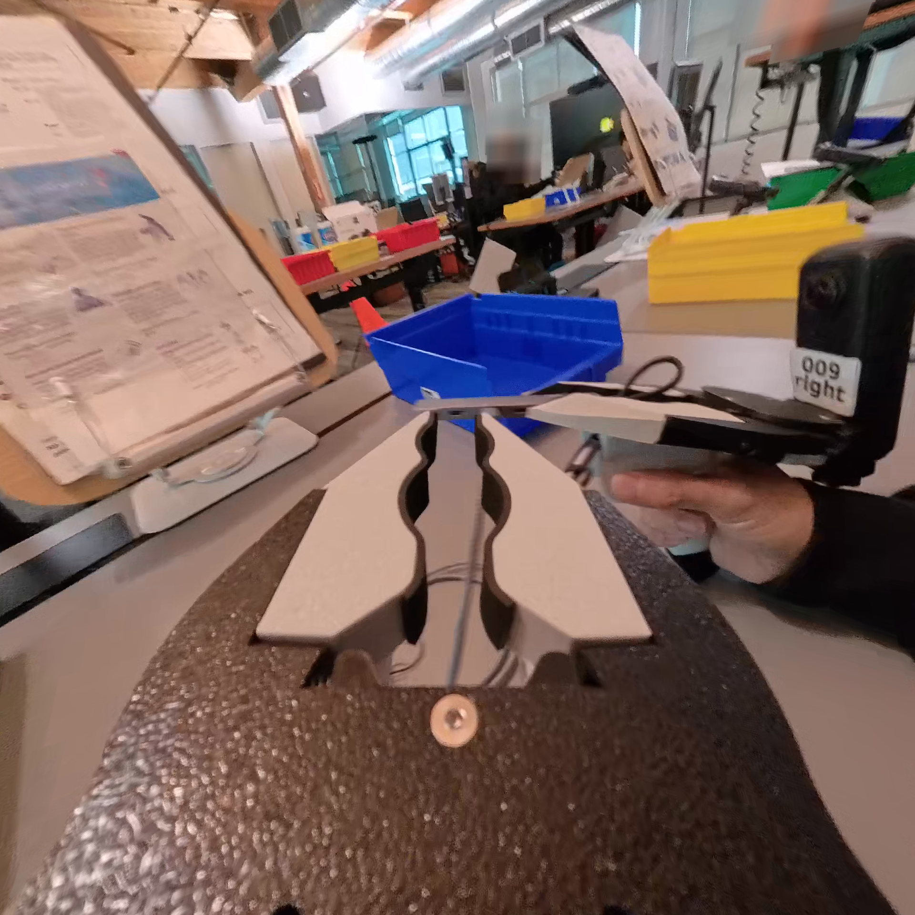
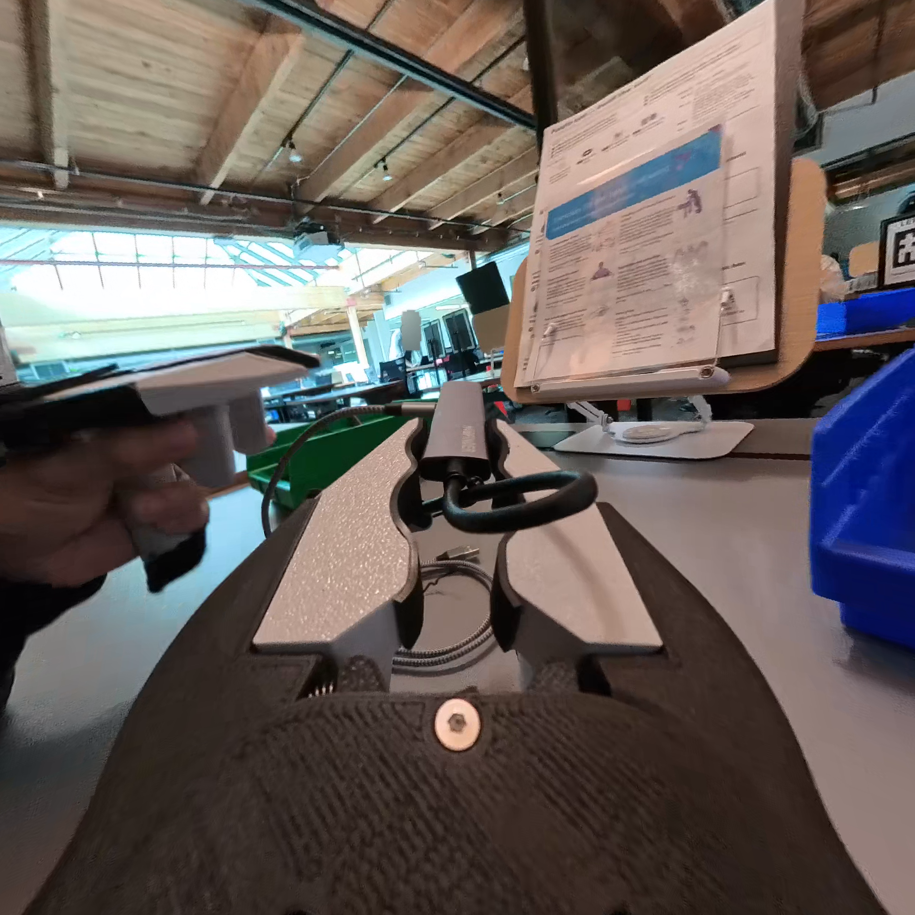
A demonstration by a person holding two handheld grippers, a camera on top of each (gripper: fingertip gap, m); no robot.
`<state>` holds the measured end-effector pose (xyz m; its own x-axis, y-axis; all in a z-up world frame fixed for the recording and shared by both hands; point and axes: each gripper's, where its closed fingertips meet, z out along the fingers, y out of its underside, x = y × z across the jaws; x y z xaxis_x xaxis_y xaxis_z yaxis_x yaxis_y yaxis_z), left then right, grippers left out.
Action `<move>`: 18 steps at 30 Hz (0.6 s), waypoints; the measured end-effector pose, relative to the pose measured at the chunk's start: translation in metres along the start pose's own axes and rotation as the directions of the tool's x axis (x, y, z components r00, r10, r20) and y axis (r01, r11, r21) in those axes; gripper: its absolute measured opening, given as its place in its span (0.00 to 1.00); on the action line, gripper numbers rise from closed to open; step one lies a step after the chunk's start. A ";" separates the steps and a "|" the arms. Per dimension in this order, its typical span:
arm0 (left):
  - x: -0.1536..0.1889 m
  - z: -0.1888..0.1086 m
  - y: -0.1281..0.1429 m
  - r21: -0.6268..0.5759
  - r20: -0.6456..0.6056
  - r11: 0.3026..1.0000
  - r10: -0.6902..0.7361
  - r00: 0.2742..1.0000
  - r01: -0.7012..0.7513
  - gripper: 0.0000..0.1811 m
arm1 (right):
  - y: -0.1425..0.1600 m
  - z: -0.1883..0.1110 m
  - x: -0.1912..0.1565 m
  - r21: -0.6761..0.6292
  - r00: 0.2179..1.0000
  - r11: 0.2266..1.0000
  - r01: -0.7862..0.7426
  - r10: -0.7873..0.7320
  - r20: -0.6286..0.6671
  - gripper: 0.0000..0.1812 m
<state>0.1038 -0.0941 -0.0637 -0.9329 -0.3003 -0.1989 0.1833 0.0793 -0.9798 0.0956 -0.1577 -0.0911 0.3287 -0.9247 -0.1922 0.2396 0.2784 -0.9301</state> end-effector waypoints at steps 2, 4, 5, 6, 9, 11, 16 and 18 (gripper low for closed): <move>-0.030 -0.018 -0.011 0.008 0.047 1.000 -0.024 0.999 0.023 0.09 | -0.004 -0.003 0.006 0.023 0.999 0.999 -0.039 0.039 -0.002 0.13; -0.075 -0.043 -0.009 -0.036 0.133 0.997 -0.059 0.989 0.064 0.10 | -0.005 -0.005 0.008 0.038 0.998 0.997 -0.060 0.060 0.004 0.13; -0.102 -0.058 -0.002 -0.076 0.198 0.995 -0.053 0.979 0.069 0.10 | -0.006 -0.005 0.007 0.039 0.998 0.998 -0.058 0.058 0.007 0.13; -0.132 -0.074 0.006 -0.126 0.270 0.990 -0.024 0.963 0.060 0.10 | -0.005 -0.005 0.006 0.036 0.999 0.998 -0.051 0.051 0.012 0.13; -0.221 -0.123 0.042 -0.351 0.407 0.934 0.091 0.909 0.064 0.10 | -0.002 -0.002 -0.003 0.011 0.999 1.000 -0.011 0.010 0.042 0.12; -0.265 -0.142 0.069 -0.496 0.367 0.867 0.157 0.917 0.049 0.08 | 0.000 0.000 -0.007 -0.004 0.998 1.000 0.015 -0.015 0.054 0.12; -0.293 -0.157 0.148 -0.754 -0.120 0.595 0.295 0.948 -0.280 0.12 | 0.000 -0.001 -0.008 -0.005 0.998 1.000 0.009 -0.009 0.066 0.12; -0.291 -0.164 0.173 -0.794 -0.283 0.463 0.291 0.914 -0.393 0.16 | -0.001 -0.001 -0.007 0.001 0.998 1.000 0.001 -0.002 0.066 0.12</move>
<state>0.3562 0.1630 -0.1726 -0.8869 0.0174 -0.4617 0.2057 0.9097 -0.3607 0.0919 -0.1516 -0.0896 0.3878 -0.9060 -0.1697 0.2411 0.2774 -0.9300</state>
